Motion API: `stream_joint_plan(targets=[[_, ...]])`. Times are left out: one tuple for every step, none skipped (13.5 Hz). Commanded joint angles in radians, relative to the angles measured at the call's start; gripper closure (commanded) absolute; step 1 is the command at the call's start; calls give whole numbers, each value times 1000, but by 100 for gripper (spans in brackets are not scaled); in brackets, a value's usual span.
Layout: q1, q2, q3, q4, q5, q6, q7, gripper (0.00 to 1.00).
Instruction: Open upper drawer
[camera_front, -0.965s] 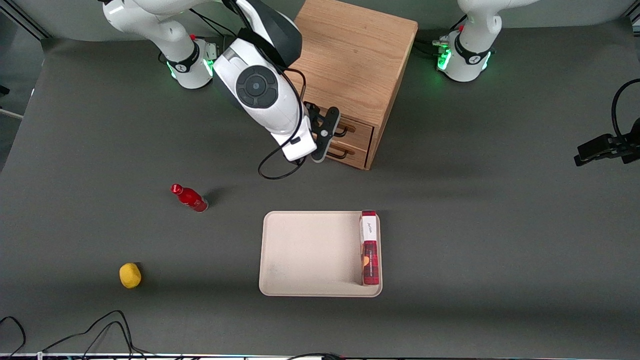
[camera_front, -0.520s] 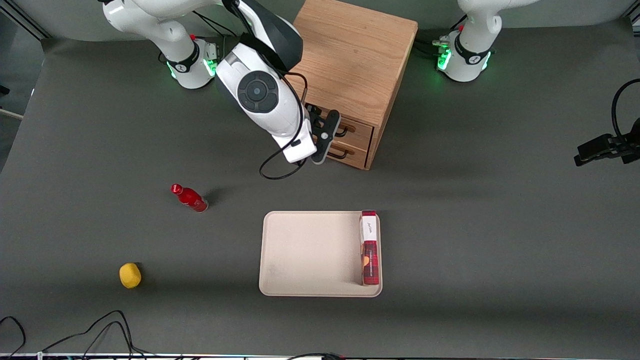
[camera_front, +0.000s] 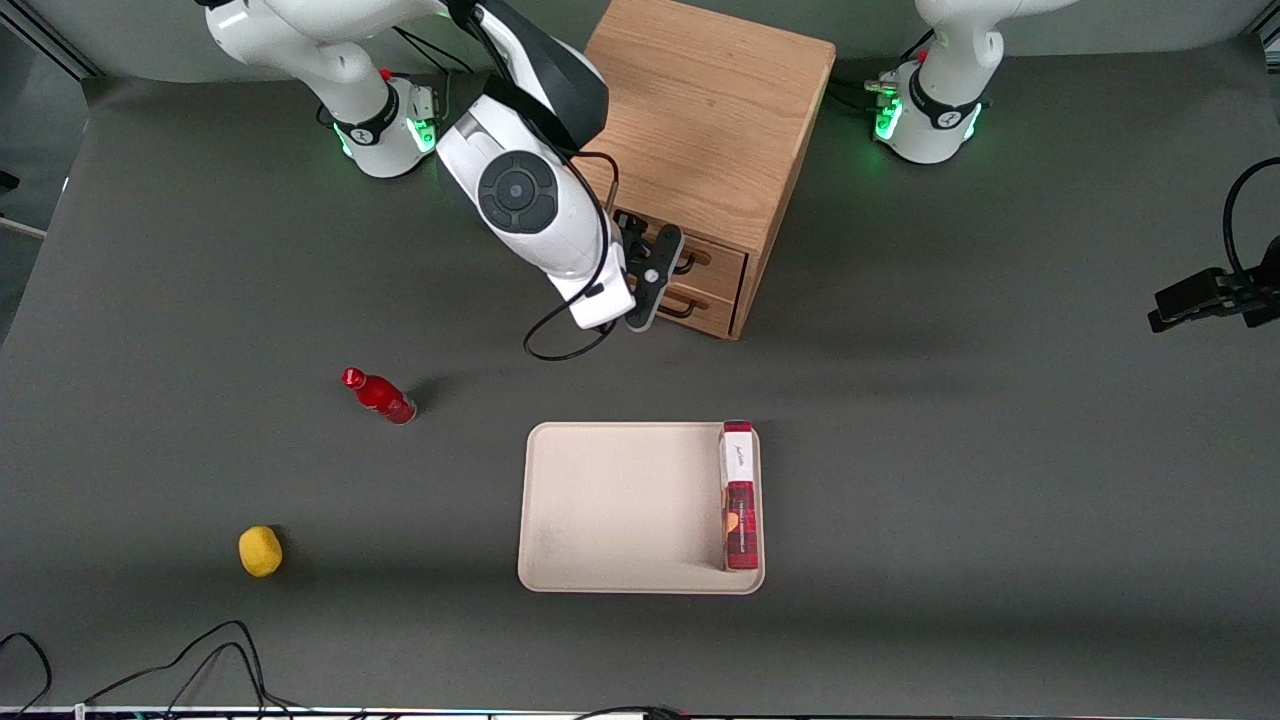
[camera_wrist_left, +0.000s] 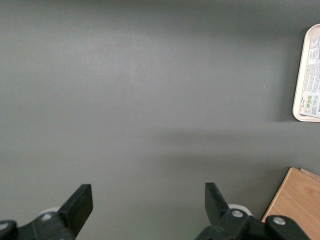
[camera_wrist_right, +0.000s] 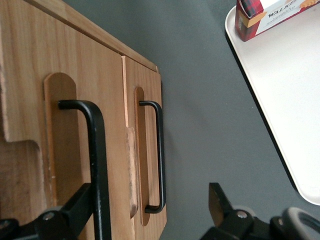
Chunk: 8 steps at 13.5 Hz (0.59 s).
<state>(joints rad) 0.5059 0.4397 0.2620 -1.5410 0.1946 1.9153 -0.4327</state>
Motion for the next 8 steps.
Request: stream_joint_plan(targets=[[0, 20, -1, -4, 11, 37, 17, 0], [0, 22, -1, -5, 11, 39, 17, 0], [-1, 22, -3, -5, 9, 42, 17, 0], [-1, 22, -3, -4, 6, 44, 17, 0], [-4, 24, -1, -4, 2, 44, 15, 0], [-7, 27, -3, -4, 0, 44, 15, 0], [-9, 27, -1, -2, 0, 44, 14, 0], [-10, 27, -3, -2, -1, 44, 12, 0]])
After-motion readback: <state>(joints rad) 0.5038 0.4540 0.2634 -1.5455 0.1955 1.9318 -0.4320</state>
